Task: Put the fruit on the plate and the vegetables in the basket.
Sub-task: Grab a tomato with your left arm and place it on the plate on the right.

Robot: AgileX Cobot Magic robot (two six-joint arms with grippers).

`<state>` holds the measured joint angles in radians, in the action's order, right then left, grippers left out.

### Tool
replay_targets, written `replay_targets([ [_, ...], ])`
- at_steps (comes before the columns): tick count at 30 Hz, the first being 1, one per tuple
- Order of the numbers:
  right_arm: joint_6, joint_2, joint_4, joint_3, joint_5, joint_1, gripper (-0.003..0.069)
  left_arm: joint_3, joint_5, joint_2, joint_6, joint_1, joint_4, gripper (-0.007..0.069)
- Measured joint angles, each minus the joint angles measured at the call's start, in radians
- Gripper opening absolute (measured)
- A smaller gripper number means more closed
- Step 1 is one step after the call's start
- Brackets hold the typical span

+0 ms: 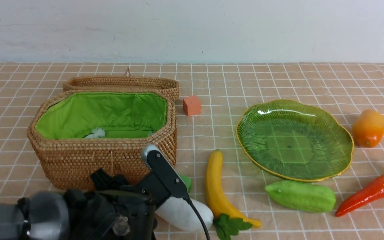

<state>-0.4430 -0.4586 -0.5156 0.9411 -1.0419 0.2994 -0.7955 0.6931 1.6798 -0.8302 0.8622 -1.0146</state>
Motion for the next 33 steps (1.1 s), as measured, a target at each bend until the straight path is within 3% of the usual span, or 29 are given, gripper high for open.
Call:
replay_targets([
  [12, 0.0, 0.0, 0.0, 0.0, -0.006, 0.0, 0.0143, -0.012, 0.029, 0.06, 0.0, 0.002, -0.024, 0.0468],
  [26, 0.0, 0.0, 0.0, 0.0, -0.007, 0.0, 0.0144, -0.021, 0.067, 0.056, 0.015, 0.024, 0.031, 0.0432],
  [33, 0.0, 0.0, -0.015, 0.0, -0.007, 0.0, 0.0146, -0.006, 0.105, -0.045, 0.006, 0.107, 0.161, 0.0396],
])
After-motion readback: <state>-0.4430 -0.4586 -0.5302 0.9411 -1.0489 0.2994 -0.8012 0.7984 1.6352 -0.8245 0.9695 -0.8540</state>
